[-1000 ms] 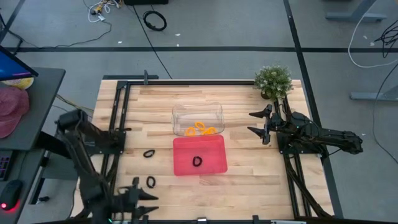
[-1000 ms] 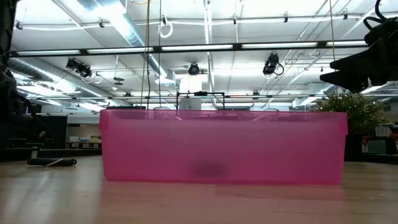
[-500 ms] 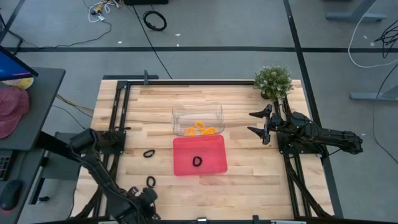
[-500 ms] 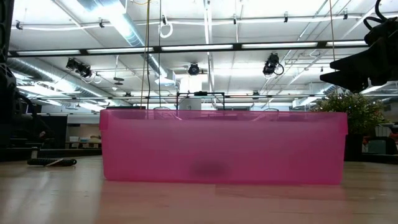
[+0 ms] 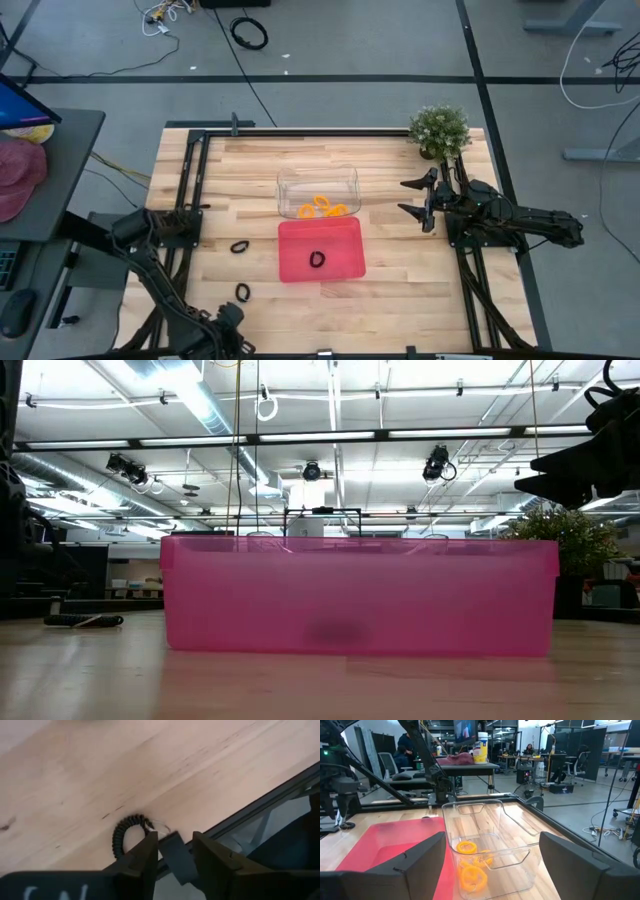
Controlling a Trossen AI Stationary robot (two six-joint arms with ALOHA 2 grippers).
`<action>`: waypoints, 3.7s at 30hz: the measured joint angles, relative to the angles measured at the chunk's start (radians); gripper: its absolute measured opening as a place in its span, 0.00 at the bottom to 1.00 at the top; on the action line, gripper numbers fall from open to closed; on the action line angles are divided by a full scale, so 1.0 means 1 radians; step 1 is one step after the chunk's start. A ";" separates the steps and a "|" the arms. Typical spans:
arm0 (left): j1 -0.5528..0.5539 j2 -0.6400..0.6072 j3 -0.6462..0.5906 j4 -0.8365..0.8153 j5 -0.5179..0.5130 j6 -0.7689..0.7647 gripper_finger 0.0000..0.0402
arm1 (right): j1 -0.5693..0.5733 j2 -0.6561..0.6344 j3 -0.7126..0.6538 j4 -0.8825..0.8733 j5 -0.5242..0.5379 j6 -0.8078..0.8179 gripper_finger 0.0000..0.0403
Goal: Sort spring keychains
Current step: Put the black spring keychain into the red bin
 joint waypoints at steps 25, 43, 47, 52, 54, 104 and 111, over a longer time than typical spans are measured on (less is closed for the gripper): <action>-0.059 0.005 -0.047 -0.023 -0.002 -0.057 0.30 | 0.000 0.000 0.000 0.000 0.000 0.000 0.81; -0.064 0.095 -0.047 -0.022 0.055 -0.013 0.30 | 0.000 0.000 0.000 0.000 0.000 0.000 0.81; -0.047 0.096 -0.047 -0.018 0.032 0.024 0.30 | 0.000 0.000 0.000 0.000 0.000 0.000 0.81; -0.033 0.097 -0.047 -0.018 0.028 0.024 0.30 | 0.000 0.000 0.000 0.000 0.000 0.000 0.81; -0.028 0.108 -0.045 -0.018 0.031 0.026 0.30 | 0.000 0.000 0.000 0.000 0.000 0.000 0.81; 0.059 0.117 -0.046 0.028 -0.028 0.225 0.03 | 0.000 0.000 0.000 0.000 0.000 0.000 0.81; 0.123 0.117 -0.049 0.034 -0.272 0.445 0.03 | 0.000 0.000 0.000 0.000 0.000 0.000 0.81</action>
